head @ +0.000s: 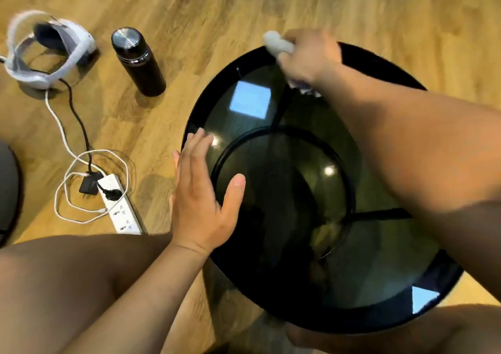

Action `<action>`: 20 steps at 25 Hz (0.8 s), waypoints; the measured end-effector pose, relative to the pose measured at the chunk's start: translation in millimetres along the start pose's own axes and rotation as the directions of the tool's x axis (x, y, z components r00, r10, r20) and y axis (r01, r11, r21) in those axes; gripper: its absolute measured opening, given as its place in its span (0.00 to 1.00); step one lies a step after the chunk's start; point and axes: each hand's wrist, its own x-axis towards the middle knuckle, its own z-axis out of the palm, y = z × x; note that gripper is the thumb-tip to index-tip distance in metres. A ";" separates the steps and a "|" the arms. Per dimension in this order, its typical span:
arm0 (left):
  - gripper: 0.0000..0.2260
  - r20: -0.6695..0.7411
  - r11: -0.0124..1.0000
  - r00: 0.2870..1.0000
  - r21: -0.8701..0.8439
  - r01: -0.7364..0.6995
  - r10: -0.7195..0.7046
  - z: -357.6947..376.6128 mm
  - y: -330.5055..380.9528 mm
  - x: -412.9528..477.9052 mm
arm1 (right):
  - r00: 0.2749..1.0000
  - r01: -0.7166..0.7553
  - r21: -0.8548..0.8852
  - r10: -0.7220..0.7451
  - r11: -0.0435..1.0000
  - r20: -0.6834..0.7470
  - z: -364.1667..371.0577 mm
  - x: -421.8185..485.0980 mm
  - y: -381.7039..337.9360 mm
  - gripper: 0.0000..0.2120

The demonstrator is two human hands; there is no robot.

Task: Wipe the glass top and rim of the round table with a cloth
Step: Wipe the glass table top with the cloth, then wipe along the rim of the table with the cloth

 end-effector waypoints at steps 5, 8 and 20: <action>0.28 -0.098 0.998 0.994 -0.045 -0.045 0.040 -2.3 2.7 0.1 | 0.820 0.546 0.028 -0.540 0.838 0.190 24.3 -112.1 -99.8 0.14; 0.26 -0.126 0.998 0.992 -0.056 -0.023 0.016 -11.8 8.2 -11.6 | 0.719 0.662 0.109 -0.669 0.742 0.190 19.6 -207.1 -55.2 0.14; 0.19 0.603 0.592 0.749 -0.508 0.625 -0.273 -25.3 112.5 -108.2 | 0.964 -0.231 0.932 -0.063 0.279 0.258 -41.8 -359.8 43.5 0.14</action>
